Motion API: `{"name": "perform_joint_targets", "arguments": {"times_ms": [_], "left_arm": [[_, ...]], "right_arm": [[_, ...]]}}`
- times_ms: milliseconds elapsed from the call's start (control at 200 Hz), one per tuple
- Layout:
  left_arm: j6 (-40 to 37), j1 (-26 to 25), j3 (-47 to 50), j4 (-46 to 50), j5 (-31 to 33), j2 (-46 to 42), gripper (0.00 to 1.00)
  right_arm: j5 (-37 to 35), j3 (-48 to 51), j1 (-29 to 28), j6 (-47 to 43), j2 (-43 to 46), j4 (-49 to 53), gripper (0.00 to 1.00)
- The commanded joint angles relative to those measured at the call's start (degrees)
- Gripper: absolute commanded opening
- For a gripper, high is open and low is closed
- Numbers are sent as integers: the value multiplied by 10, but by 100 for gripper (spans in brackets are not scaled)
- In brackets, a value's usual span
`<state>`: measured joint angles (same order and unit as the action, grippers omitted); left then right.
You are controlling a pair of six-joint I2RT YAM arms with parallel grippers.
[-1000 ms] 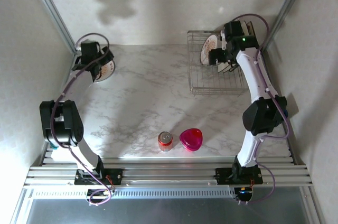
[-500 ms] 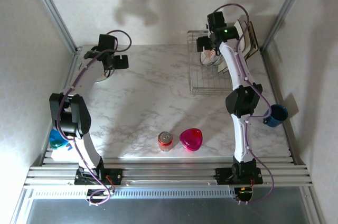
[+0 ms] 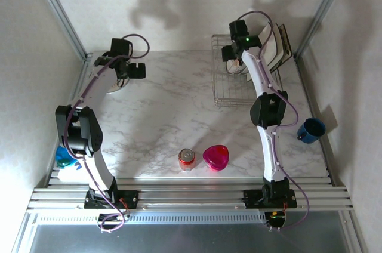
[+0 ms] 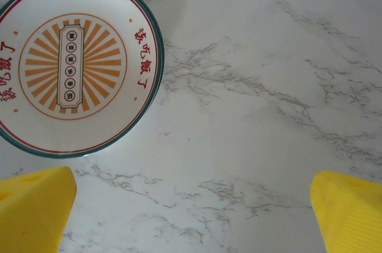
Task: Unload the plates from the dish rack
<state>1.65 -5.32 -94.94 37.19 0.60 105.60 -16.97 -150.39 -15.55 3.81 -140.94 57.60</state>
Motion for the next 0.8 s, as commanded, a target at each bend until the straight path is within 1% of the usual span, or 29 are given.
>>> {"name": "perform_joint_targets", "arguments": {"times_ms": [0,325,491,616,796], "left_arm": [[-11,-2,-2,5,-8,0,100],[-12,-3,-6,0,-10,2,100],[-12,-3,-14,0,-15,7,100],[-13,-2,-17,0,-14,10,99],[-13,-2,-18,0,-15,10,100]], "right_arm": [[-19,-26,6,18,-12,-28,89],[-23,-49,16,41,-45,-63,84],[-9,-60,21,53,-59,-76,81],[2,-66,23,56,-66,-86,74],[18,-70,21,61,-72,-94,61]]}}
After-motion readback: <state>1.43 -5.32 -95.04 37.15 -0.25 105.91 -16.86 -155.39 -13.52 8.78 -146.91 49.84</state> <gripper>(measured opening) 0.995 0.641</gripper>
